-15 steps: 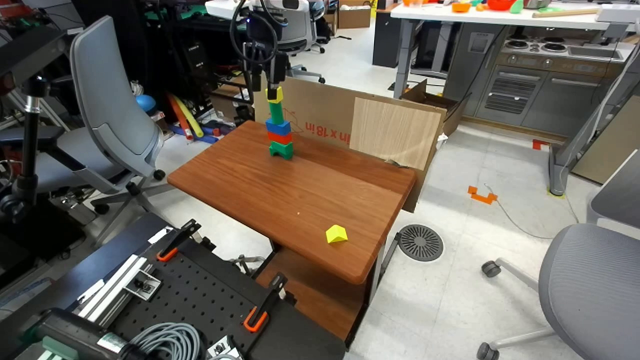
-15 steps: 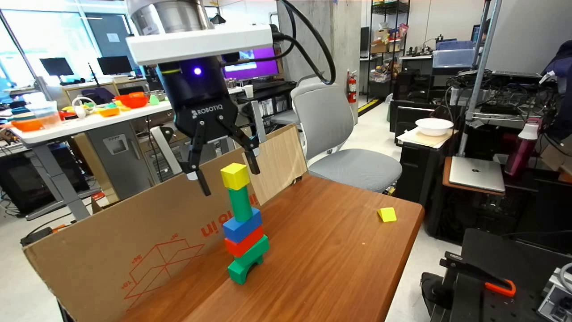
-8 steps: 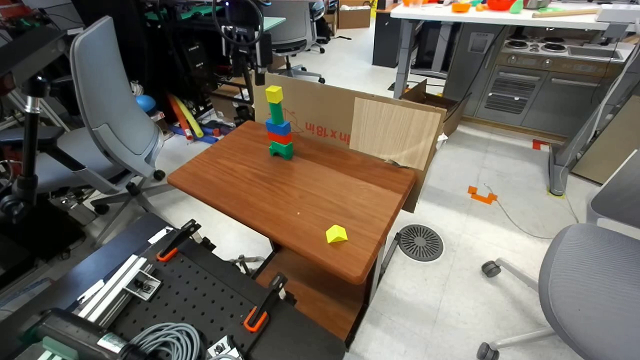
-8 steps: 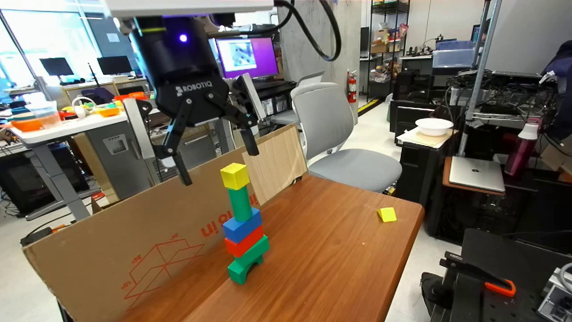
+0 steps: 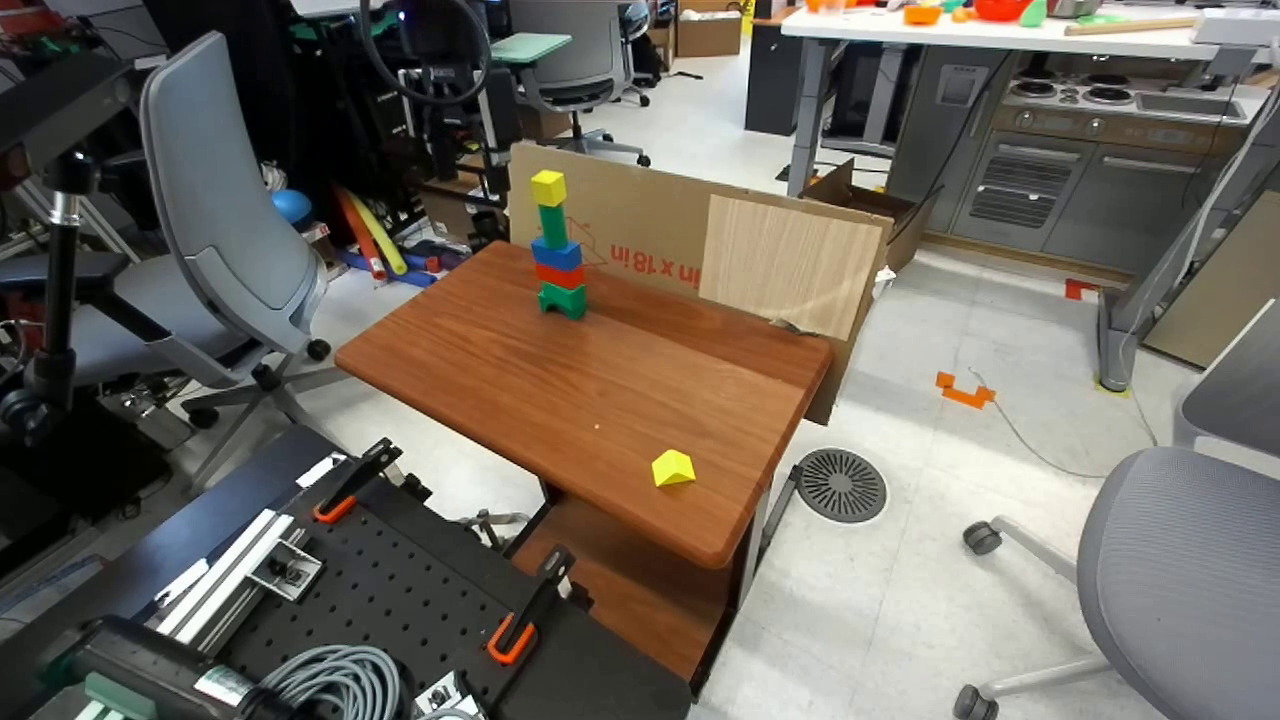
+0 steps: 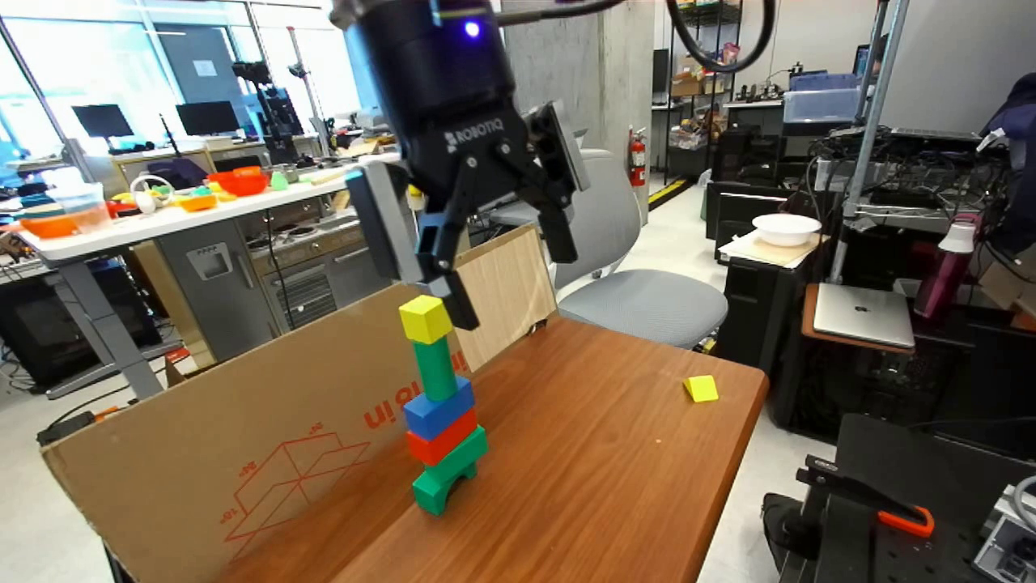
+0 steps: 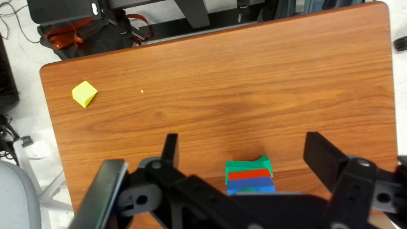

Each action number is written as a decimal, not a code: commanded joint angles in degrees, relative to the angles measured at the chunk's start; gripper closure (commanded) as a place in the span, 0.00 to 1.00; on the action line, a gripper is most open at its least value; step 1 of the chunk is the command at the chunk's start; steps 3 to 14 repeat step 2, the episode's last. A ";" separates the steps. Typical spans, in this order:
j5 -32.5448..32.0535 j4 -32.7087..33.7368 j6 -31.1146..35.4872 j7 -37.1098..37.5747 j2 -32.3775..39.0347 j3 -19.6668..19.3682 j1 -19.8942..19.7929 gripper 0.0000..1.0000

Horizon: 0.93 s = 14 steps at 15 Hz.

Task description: Stack the yellow block on top of the green toy.

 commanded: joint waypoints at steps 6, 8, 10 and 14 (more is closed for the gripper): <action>-0.73 -4.51 1.89 -0.75 -2.27 0.95 -1.33 0.00; -0.73 -4.51 1.89 -0.75 -2.27 0.95 -1.33 0.00; -0.73 -4.51 1.89 -0.75 -2.27 0.95 -1.33 0.00; -0.73 -4.51 1.89 -0.75 -2.27 0.95 -1.33 0.00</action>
